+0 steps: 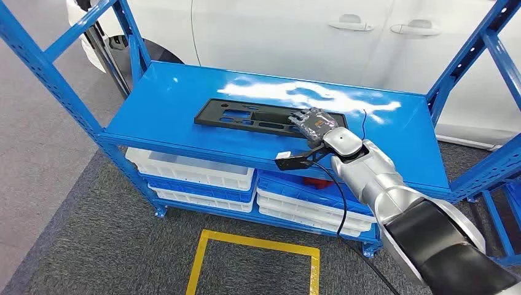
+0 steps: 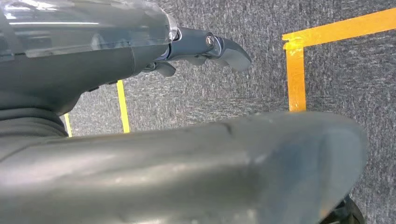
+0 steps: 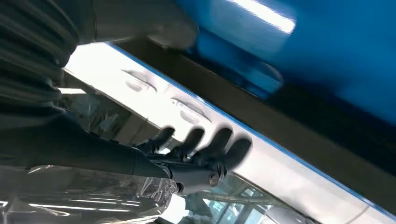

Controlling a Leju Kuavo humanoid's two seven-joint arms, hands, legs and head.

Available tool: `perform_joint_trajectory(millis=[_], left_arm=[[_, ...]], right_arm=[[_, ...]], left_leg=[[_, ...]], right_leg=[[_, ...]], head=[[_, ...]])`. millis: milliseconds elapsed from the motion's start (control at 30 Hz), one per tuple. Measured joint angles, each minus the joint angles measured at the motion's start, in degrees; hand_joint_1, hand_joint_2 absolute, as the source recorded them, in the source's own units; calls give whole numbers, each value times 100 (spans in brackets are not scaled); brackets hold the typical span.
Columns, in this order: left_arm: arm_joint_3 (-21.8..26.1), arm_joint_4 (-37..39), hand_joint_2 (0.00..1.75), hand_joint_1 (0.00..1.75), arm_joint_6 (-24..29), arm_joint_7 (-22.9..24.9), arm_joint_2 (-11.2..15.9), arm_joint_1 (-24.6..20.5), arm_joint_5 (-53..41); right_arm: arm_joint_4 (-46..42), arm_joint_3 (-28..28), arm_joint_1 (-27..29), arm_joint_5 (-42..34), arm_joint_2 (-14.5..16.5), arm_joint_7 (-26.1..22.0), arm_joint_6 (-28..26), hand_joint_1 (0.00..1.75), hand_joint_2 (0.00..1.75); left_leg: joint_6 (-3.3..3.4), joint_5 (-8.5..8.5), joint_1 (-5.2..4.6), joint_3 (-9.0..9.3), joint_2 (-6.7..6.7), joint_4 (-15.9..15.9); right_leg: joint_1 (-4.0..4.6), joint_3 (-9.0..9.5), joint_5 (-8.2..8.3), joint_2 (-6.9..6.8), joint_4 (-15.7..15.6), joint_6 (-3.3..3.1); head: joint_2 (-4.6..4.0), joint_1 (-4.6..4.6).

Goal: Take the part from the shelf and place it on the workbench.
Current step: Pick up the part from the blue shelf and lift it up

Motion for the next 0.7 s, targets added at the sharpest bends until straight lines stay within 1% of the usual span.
perform_joint_trajectory(millis=[67,100,167,200,233,267,300,333,367,400,433,500,533,567,600,667,700], left_arm=[[0,0,0,0,3,-3,0,0,-1],[0,0,0,0,5,-5,0,2,-2],[0,0,0,0,6,-7,0,12,-5],[1,0,0,0,5,-7,0,18,-8],[1,0,0,0,5,-8,0,24,-11],[2,0,0,0,6,-10,1,26,-15],[3,0,0,0,8,-15,2,26,-18],[5,0,0,0,10,-22,2,23,-19],[8,0,0,0,13,-32,3,17,-20],[12,0,0,0,15,-40,3,12,-20],[18,0,0,0,16,-46,3,8,-21],[30,0,0,0,23,-51,7,4,-25],[34,0,0,0,29,-53,9,2,-30],[38,0,0,0,35,-57,11,-2,-38],[43,0,0,0,40,-62,11,-8,-46],[54,0,0,0,45,-69,11,-15,-57],[64,0,0,0,46,-71,11,-16,-61]], right_arm=[[1,0,-13,-5,-11,-1,-3,162,175],[2,0,-23,-9,-21,-2,-9,161,175],[2,0,-37,-14,-42,0,-32,163,175],[2,1,-38,-14,-47,1,-44,163,175],[2,1,-41,-14,-51,-1,-52,164,175],[2,1,-47,-14,-52,-5,-58,164,175],[2,1,-61,-14,-54,-10,-66,165,175],[1,0,-83,-14,-58,-15,-74,166,175],[1,0,-107,-14,-70,-23,-89,167,175],[-1,0,-129,-14,-84,-35,-102,167,175],[-1,0,-145,-13,-97,-48,-113,168,175],[-2,0,-162,-11,-111,-72,-137,168,175],[-2,0,-169,-10,-113,-81,-150,170,175],[-2,0,-179,-14,-113,-92,-165,171,175],[-2,0,-185,-45,-111,-119,-183,172,175],[-2,-8,-174,-215,-97,-236,-219,174,175],[-10,-43,-152,-417,-89,-372,-244,174,175]], left_leg=[[-27,-134,8,-77,1,194],[-51,-291,19,-194,2,465],[-89,-647,36,-550,3,1250],[-103,-730,45,-689,3,1543],[-113,-699,55,-733,4,1627],[-119,-558,68,-658,4,1467],[-122,-352,81,-485,5,1112],[-118,-188,87,-285,4,709],[-98,-80,85,-122,-2,374],[-73,-35,80,-19,-6,161],[-39,-50,69,16,-11,84],[42,-32,63,30,-10,44],[79,-17,63,42,-6,20],[114,0,68,53,-1,-6],[139,14,71,61,3,-25],[162,18,59,56,8,-28],[167,17,55,54,9,-25]], right_leg=[[-4,13,6,-5,-13,-26],[-7,24,11,-12,-24,-49],[0,27,6,-16,-23,-77],[3,31,3,-15,-21,-78],[3,38,-2,-12,-18,-75],[2,48,-11,-7,-11,-67],[-2,60,-25,-2,3,-53],[0,64,-45,4,23,-30],[6,59,-63,12,49,-3],[12,51,-74,17,66,26],[19,45,-75,22,70,57],[13,47,-74,24,57,121],[3,38,-110,21,90,149],[-6,-16,-202,19,218,171],[-14,-125,-351,17,464,188],[-19,-464,-697,17,1191,209],[-21,-605,-788,16,1488,217]], head=[[0,0],[0,0],[0,0],[0,0],[0,0],[0,0],[0,0],[0,0],[0,0],[0,0],[0,-1],[0,-1],[0,-1],[0,0],[0,0],[0,0],[0,0]])
